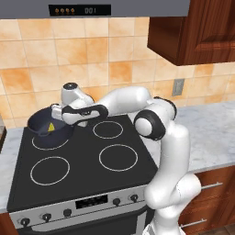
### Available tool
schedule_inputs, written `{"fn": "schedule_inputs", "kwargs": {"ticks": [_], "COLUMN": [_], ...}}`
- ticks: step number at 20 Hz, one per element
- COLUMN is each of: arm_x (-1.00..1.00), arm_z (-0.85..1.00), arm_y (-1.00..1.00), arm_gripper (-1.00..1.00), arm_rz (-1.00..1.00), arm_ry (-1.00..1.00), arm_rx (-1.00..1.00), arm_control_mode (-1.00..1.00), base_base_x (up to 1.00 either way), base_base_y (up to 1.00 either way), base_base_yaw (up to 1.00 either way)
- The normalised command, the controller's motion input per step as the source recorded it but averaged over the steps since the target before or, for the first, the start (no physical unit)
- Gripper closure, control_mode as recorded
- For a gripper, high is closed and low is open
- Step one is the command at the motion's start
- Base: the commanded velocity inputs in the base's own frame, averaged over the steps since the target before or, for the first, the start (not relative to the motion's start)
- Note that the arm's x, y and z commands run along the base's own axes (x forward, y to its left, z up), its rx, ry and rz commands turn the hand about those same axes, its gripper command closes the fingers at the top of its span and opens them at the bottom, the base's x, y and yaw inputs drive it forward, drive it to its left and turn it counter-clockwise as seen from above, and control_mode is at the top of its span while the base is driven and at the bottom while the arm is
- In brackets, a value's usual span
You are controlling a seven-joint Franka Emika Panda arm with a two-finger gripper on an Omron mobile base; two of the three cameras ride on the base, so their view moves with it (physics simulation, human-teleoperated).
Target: Turn on the sink faucet. Then move the lemon wedge from the counter to the sink. Turn off the sink. Move the vegetable from the sink to the pot next to the stove. Finally move the pot to the rear left burner.
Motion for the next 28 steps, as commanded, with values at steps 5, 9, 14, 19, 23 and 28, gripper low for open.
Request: {"fn": "schedule_inputs", "kwargs": {"ticks": [5,9,14,19,23,28], "arm_x": [0.09,0.09,0.10,0.17,0.14,0.21], "arm_z": [-0.25,-0.25,-0.09,-0.04,-0.06,-0.21], "arm_y": [0.22,0.15,-0.01,-0.08,-0.13,-0.09], "arm_gripper": [1.00,1.00,1.00,1.00,1.00,1.00], "arm_rz": [0.07,0.05,0.00,0.00,0.00,0.00], "arm_ry": [0.01,0.03,0.03,0.04,0.02,0.00], "arm_rx": [0.00,0.00,0.03,0.02,0.02,0.00], "arm_control_mode": [-1.00,-1.00,-1.00,-1.00,-1.00,-1.00], "base_base_x": [0.00,0.00,0.00,0.00,0.00,0.00], "base_base_y": [0.00,0.00,0.00,0.00,0.00,0.00], "base_base_yaw": [0.00,0.00,0.00,0.00,0.00,0.00]}}
